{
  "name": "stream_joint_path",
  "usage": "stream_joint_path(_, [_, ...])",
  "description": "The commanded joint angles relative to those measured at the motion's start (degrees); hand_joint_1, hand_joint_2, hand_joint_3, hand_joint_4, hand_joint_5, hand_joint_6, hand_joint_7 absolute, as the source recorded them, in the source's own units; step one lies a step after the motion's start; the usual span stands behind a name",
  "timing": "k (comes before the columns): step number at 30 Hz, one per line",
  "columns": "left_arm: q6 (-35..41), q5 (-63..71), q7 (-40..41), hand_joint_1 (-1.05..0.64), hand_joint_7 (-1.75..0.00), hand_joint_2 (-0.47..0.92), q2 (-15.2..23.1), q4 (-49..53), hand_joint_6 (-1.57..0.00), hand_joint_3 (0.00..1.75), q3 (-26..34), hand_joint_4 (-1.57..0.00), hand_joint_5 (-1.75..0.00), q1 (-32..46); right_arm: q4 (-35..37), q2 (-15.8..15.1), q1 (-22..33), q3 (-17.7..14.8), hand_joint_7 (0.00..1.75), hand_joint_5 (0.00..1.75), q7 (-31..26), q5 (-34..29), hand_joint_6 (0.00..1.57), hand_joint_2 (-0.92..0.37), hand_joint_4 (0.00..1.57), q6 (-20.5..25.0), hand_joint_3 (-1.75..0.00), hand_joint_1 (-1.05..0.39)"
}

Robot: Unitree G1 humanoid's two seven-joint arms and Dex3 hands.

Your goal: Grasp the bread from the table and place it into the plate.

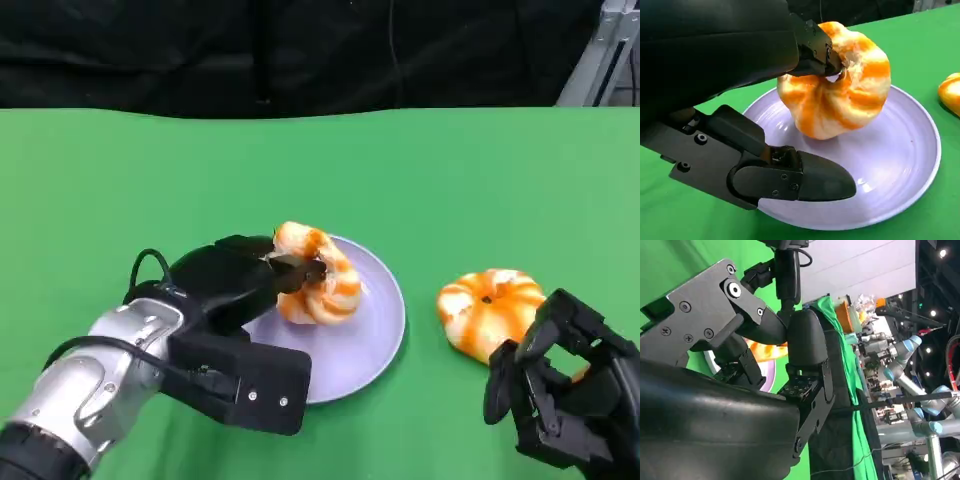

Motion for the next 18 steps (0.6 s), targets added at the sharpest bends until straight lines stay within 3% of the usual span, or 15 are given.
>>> stream_joint_path(1, [0.96, -1.00, -1.37, -1.05, -0.01, 0.92, 1.27, -2.31, -0.12, 0.53, 1.09, 0.00, 0.00, 1.70, -0.75, -0.66, 0.50, -0.30, 1.62, 1.75, -0.55, 0.06, 0.72, -0.42, 0.89, 0.50, -1.34, -0.17])
stream_joint_path(4, [1.37, -2.43, -0.92, -0.95, -0.03, 0.92, 1.14, -4.38, -0.21, 0.46, 2.63, -0.02, -0.01, 3.20, -1.15, -0.70, 0.49, -0.33, 1.62, 1.75, -0.88, 0.10, 0.72, -0.41, 0.89, 1.05, -1.33, -0.17])
stream_joint_path(5, [1.74, -2.64, -0.84, -0.78, -0.05, 0.92, 1.12, -5.36, -0.32, 0.36, 3.09, -0.22, -0.08, 3.75, -1.18, -0.76, 0.43, -0.35, 1.62, 1.75, -0.81, 0.23, 0.72, -0.42, 0.89, 1.13, -1.33, -0.16])
stream_joint_path(7, [2.30, -3.81, -1.54, -0.69, -0.06, 0.92, 1.26, -7.16, -0.38, 0.30, 4.22, -0.33, -0.11, 4.81, -0.87, -0.70, 0.31, -0.38, 1.62, 1.75, -0.62, 0.26, 0.72, -0.42, 0.89, 0.76, -1.34, -0.16])
stream_joint_path(8, [2.26, -4.69, -2.13, -0.58, -0.06, 0.92, 1.55, -7.80, -0.52, 0.25, 4.80, -0.54, -0.11, 5.25, -0.62, -0.62, 0.23, -0.42, 1.62, 1.75, -0.53, 0.29, 0.72, -0.42, 0.89, 0.55, -1.33, -0.16])
stream_joint_path(9, [2.24, -5.30, -2.56, -0.54, -0.06, 0.92, 1.76, -8.29, -0.59, 0.23, 5.21, -0.64, -0.10, 5.57, -0.45, -0.57, 0.17, -0.45, 1.62, 1.75, -0.47, 0.31, 0.72, -0.42, 0.89, 0.42, -1.33, -0.16])
stream_joint_path(13, [2.36, -6.52, -4.31, -0.51, -0.05, 0.92, 2.27, -8.55, -0.66, 0.21, 5.71, -0.74, -0.08, 5.80, -0.24, -0.67, 0.07, -0.51, 1.62, 1.75, -0.27, 0.33, 0.72, -0.42, 0.89, 0.34, -1.32, -0.17])
stream_joint_path(16, [1.90, -7.83, -6.82, -0.62, -0.04, 0.92, 3.00, -7.61, -0.72, 0.22, 5.68, -0.81, -0.07, 5.41, -0.22, -0.73, 0.09, -0.61, 1.61, 1.75, 0.09, 0.77, 0.72, -0.43, 0.89, 0.46, -1.32, -0.15])
stream_joint_path(18, [1.59, -8.07, -7.48, -0.69, -0.03, 0.92, 3.22, -7.43, -0.73, 0.23, 5.36, -0.75, -0.03, 5.38, -0.80, -0.71, 0.39, -0.55, 1.61, 1.75, -0.26, 0.61, 0.72, -0.43, 0.90, 0.95, -1.32, -0.16])
